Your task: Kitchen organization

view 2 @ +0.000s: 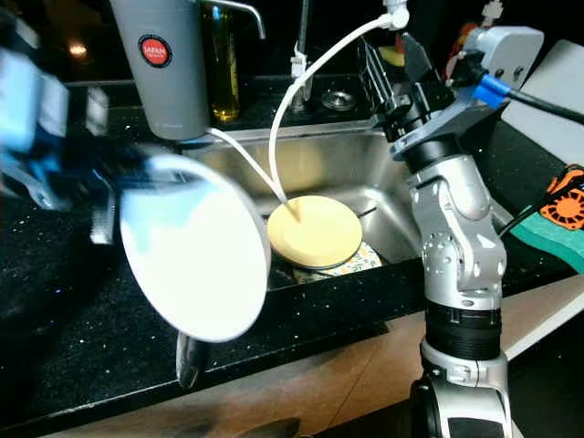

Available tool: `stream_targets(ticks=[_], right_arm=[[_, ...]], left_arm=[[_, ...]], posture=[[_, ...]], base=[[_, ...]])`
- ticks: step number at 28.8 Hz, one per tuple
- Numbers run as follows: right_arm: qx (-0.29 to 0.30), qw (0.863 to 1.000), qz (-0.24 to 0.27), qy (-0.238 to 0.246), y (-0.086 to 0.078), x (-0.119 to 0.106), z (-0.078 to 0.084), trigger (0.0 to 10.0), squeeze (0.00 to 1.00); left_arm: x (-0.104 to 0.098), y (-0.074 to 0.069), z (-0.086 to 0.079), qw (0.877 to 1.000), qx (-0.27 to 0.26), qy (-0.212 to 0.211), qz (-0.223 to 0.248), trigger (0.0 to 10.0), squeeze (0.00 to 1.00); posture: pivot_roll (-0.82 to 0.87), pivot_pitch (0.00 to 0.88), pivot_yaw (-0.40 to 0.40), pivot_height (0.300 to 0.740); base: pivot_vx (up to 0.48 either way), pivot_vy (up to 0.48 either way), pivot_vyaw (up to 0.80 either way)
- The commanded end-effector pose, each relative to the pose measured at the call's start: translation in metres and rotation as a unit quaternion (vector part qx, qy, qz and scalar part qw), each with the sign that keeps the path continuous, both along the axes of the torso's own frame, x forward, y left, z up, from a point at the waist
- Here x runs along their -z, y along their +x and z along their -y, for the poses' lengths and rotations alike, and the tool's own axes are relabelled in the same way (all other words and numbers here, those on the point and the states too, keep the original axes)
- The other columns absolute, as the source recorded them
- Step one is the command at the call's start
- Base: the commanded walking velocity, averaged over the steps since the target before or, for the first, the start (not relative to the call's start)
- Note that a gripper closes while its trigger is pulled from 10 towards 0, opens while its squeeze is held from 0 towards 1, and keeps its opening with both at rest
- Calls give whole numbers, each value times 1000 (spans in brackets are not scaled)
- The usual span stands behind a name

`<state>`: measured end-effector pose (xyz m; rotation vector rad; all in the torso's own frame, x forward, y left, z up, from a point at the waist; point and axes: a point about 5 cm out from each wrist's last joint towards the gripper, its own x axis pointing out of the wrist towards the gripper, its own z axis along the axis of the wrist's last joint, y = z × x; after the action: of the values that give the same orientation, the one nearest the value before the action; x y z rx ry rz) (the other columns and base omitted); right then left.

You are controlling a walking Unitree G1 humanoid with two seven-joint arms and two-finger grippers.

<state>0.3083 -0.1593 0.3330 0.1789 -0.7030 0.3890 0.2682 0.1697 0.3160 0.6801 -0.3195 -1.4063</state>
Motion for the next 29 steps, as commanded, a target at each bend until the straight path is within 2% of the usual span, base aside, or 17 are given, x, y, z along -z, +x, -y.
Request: stream_targets(ticks=[1, 5, 7, 9, 11, 12, 13, 14, 15, 19, 20, 22, 23, 25, 27, 28, 29], right_arm=[[4, 1000, 8, 6, -4, -5, 5, 10000, 0], [5, 1000, 7, 7, -4, -6, 6, 10000, 0], [6, 1000, 7, 8, -4, -6, 7, 10000, 0], [6, 1000, 7, 8, -3, -6, 8, 10000, 0], [5, 1000, 7, 8, -3, -7, 7, 10000, 0], [5, 1000, 7, 8, -3, -7, 7, 10000, 0], [6, 1000, 8, 7, -3, -7, 8, 10000, 0], [6, 1000, 8, 7, -3, -7, 8, 10000, 0], [6, 1000, 8, 7, -3, -8, 8, 10000, 0], [6, 1000, 8, 6, -3, -8, 8, 10000, 0], [6, 1000, 8, 6, -3, -8, 8, 10000, 0], [7, 1000, 8, 6, -3, -9, 7, 10000, 0], [7, 1000, 8, 6, -3, -9, 7, 10000, 0], [9, 1000, 8, 6, -3, -9, 8, 10000, 0], [9, 1000, 8, 6, -3, -9, 8, 10000, 0], [10, 1000, 9, 6, -3, -9, 7, 10000, 0], [10, 1000, 9, 6, -3, -9, 7, 10000, 0]], left_arm=[[14, 1, 13, 1000, 17, 14, -7, 10000, 0], [29, 13, 20, 999, -10, 40, 13, 10000, 4], [41, 30, 28, 995, -64, 55, 57, 10000, 4], [45, 47, 37, 984, -119, 56, 118, 10000, 0], [37, 63, 44, 968, -185, 23, 168, 10000, 16], [37, 63, 44, 968, -185, 23, 168, 10000, 16], [30, 72, 45, 956, -226, 1, 186, 10000, 8], [30, 72, 45, 956, -226, 1, 186, 10000, 8], [25, 77, 46, 946, -250, -10, 206, 10000, 59], [16, 94, 38, 904, -325, 20, 277, 10000, 63], [16, 94, 38, 904, -325, 20, 277, 10000, 63], [11, 99, 34, 884, -352, 20, 305, 10000, 63], [11, 99, 34, 884, -352, 20, 305, 10000, 63], [-5, 106, 23, 862, -397, -28, 315, 10000, 75], [-5, 106, 23, 862, -397, -28, 315, 10000, 75], [-16, 105, 11, 876, -393, -63, 274, 10000, 67], [-16, 105, 11, 876, -393, -63, 274, 10000, 67]], posture=[[74, 16, -103, 740], [61, 11, -102, 740], [58, 8, -102, 740], [58, 7, -105, 740], [58, 7, -105, 740], [58, 7, -105, 740], [50, 1, -108, 740], [50, 1, -108, 740], [50, 1, -108, 740], [50, 0, -109, 740], [50, 0, -109, 740], [50, 0, -109, 740], [50, 0, -109, 740], [48, 0, -104, 740], [48, 0, -104, 740], [45, 0, -102, 740], [45, 0, -102, 740]], base=[[0, 0, 0], [0, 0, 0], [0, 0, 0], [0, 0, 0], [0, 0, 0], [0, 0, 0], [0, 0, 0], [0, 0, 0], [0, 0, 0], [0, 0, 0], [0, 0, 0], [0, 0, 0], [0, 0, 0], [0, 0, 0], [0, 0, 0], [0, 0, 0], [0, 0, 0]])
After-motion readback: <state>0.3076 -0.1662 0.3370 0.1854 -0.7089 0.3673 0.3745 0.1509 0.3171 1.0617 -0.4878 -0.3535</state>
